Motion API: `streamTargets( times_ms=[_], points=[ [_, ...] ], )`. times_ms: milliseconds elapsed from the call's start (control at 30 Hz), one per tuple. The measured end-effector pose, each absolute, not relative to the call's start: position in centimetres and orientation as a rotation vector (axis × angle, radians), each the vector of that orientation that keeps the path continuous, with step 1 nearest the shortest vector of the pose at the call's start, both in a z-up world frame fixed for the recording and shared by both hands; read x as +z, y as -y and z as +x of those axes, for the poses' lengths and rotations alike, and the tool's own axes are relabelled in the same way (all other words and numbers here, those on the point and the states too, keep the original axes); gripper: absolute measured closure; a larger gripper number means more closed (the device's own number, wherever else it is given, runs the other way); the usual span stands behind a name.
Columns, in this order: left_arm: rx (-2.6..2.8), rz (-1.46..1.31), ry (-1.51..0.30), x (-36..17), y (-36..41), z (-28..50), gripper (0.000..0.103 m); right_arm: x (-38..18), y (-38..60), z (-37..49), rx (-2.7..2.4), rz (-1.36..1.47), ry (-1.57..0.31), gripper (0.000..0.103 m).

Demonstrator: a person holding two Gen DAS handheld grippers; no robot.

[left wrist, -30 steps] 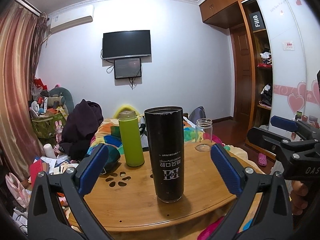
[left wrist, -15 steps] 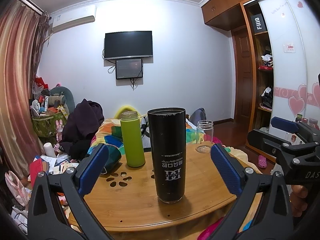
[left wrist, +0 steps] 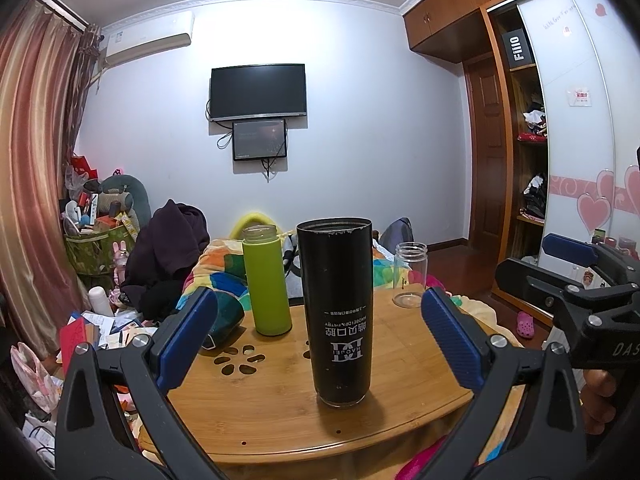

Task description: Flip cup upside down

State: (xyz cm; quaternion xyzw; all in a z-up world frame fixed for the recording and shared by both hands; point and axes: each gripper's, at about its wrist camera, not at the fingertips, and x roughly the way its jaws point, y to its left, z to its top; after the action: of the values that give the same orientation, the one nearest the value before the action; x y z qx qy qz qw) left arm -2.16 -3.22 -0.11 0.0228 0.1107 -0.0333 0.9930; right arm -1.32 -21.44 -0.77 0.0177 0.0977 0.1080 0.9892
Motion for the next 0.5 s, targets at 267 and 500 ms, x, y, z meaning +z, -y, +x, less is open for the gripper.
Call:
streamTargets(
  times_ms=[267,500],
  points=[
    [-0.067,0.046,-0.221,-0.12,3.19,-2.16,0.0,-0.77,21.44,-1.33,0.217,0.035,-0.195,0.0],
    [-0.066,0.045,-0.22,-0.11,3.14,-2.2,0.0,-0.66,21.41,-1.33,0.218,0.035,-0.196,0.0]
  ],
)
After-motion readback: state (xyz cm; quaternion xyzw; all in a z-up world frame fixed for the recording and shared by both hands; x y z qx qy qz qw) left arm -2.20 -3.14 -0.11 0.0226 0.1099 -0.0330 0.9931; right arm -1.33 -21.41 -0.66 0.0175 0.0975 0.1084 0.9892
